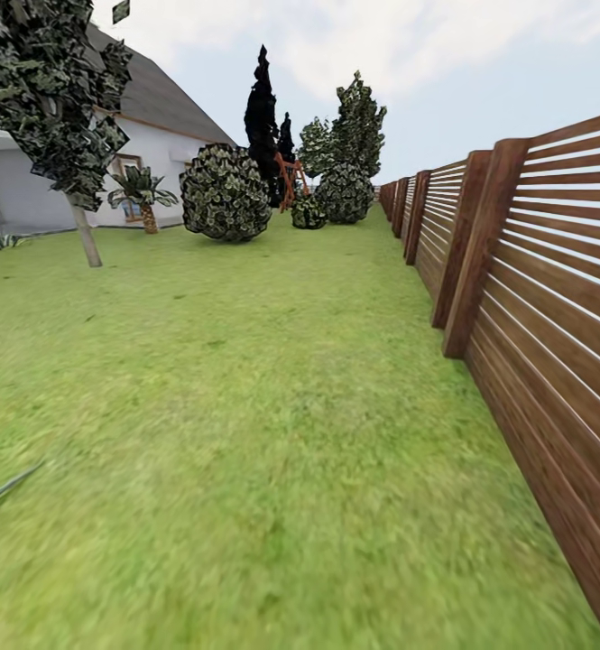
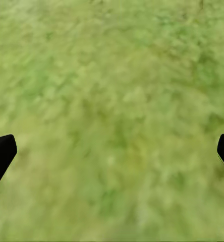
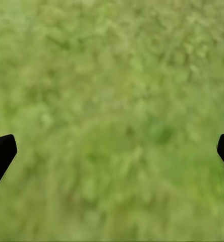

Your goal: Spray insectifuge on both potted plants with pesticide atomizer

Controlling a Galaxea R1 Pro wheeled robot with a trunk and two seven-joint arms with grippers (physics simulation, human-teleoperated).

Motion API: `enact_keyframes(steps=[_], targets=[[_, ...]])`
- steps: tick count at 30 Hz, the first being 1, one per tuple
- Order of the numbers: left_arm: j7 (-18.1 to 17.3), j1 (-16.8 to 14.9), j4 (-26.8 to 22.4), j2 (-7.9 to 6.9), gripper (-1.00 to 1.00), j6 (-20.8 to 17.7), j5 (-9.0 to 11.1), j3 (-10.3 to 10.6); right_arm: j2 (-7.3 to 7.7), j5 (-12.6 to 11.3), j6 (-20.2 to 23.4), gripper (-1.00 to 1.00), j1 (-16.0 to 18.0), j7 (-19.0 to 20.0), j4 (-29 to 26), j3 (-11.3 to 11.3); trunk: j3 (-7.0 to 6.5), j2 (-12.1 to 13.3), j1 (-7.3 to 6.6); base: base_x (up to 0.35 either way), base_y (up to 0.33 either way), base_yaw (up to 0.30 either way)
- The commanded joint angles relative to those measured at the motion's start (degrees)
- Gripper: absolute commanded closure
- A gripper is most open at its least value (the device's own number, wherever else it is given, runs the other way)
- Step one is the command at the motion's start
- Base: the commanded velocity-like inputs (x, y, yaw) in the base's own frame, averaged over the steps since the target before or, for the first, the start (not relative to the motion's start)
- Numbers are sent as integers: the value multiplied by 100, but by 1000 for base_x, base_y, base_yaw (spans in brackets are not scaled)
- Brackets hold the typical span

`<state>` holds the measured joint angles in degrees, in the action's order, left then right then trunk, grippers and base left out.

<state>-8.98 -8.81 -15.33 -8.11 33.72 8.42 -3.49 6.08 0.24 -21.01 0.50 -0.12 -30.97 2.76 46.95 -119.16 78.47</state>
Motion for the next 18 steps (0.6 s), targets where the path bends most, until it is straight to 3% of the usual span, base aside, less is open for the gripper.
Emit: enact_keyframes(steps=[1, 18], targets=[[-60, -3, 5, -1, -100, 8, 35, -33, 1, 3, -17, -100, 3, 0, 3, 5, 5, -2, 3, 336, -47, 61], [-60, -4, 4, 2, -100, 12, 37, -36, 3, 3, -17, -100, 3, 3, 3, 5, 5, -2, 3, 336, -94, 10]])
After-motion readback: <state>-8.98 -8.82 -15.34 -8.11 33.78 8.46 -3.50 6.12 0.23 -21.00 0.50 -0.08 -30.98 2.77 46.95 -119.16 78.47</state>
